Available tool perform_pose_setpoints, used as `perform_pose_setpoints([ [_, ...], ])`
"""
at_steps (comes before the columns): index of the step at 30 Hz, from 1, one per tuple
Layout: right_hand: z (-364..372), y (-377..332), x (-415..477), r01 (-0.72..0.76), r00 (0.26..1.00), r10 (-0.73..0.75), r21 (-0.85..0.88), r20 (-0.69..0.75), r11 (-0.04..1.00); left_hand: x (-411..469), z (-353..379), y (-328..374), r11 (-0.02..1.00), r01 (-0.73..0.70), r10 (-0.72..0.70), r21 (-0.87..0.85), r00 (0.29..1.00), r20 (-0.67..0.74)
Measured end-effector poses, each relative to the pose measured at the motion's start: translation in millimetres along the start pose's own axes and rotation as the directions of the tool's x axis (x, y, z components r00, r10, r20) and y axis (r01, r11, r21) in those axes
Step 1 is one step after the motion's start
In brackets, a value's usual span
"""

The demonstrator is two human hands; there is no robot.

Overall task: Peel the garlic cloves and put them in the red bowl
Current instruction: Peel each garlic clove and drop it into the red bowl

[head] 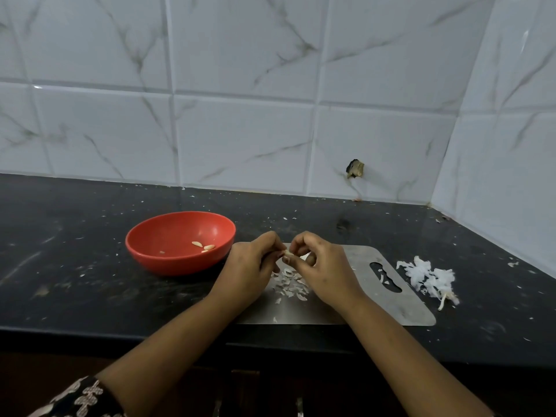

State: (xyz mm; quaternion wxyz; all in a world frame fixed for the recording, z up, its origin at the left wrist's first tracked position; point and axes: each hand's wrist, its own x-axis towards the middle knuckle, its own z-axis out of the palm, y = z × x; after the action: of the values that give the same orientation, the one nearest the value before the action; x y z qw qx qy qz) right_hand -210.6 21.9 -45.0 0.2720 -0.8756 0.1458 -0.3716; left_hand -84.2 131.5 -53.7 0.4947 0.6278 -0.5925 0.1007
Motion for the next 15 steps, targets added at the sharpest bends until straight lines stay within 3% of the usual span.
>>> perform_pose_setpoints([
  [15, 0.3, 1.6, -0.3, 0.046, 0.999, -0.045, -0.047, 0.017, 0.998, 0.4, -0.1, -0.3, 0.998, -0.058, 0.057, 0.024, 0.998, 0.011],
])
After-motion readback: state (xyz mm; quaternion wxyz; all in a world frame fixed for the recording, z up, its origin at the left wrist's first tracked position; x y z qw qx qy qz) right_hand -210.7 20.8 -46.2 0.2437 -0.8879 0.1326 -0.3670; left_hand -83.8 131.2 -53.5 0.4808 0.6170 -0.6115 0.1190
